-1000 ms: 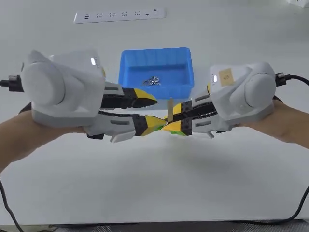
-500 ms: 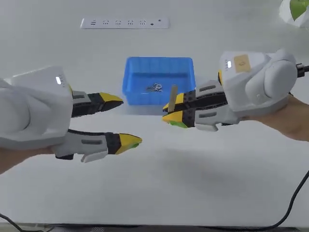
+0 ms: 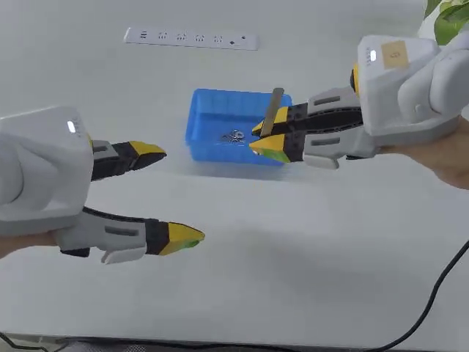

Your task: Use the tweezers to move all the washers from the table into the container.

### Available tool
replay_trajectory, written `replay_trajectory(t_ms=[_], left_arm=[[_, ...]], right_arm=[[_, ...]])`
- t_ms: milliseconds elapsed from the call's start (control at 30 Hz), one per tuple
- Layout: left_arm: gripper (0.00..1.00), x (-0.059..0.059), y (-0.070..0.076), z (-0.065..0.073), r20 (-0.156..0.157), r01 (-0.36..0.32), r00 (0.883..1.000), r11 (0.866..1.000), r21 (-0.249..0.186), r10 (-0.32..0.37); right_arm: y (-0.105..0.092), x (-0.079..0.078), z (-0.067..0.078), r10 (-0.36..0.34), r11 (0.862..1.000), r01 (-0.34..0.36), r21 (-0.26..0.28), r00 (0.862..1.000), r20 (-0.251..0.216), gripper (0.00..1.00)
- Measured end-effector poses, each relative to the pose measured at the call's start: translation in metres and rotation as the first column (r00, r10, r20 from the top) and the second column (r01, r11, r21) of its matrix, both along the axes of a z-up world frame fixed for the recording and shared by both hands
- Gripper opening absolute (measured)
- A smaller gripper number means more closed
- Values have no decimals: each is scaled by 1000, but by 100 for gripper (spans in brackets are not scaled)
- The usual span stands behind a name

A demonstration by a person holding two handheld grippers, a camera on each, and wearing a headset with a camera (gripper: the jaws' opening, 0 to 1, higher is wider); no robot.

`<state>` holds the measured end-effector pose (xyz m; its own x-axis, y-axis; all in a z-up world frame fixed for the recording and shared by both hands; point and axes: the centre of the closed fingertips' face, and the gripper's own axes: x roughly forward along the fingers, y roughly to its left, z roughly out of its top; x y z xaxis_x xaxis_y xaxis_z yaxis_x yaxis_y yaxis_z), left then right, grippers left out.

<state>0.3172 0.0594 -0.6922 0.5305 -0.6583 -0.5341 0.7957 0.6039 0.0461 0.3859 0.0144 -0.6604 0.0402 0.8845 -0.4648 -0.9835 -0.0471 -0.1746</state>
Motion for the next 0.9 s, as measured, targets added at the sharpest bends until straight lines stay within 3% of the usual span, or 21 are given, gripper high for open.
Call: replay_trajectory(t_ms=[233, 400, 467, 567, 667, 900], left_arm=[[79, 1, 4, 3, 14, -17, 1000, 1000, -17, 17], [83, 0, 11, -3, -4, -31, 1000, 999, -6, 31], [86, -2, 13, -6, -25, -31, 999, 1000, -5, 31], [92, -1, 17, -10, -21, -34, 999, 999, 13, 34], [94, 2, 19, -14, -48, -52, 998, 999, -5, 52], [98, 5, 19, -24, -71, -59, 996, 998, 3, 59]], right_arm=[[5, 29, 6, -20, 1000, 20, -2, 999, 35, 9], [11, 53, -1, -40, 999, 40, 1, 999, 30, 9], [14, 60, -4, -46, 999, 46, 2, 999, 27, 9], [19, 71, -14, -52, 999, 52, -1, 999, 8, 9], [23, 80, -27, -52, 998, 52, -19, 999, -2, 9], [35, 93, -63, -53, 997, 52, -50, 999, -14, 9]])
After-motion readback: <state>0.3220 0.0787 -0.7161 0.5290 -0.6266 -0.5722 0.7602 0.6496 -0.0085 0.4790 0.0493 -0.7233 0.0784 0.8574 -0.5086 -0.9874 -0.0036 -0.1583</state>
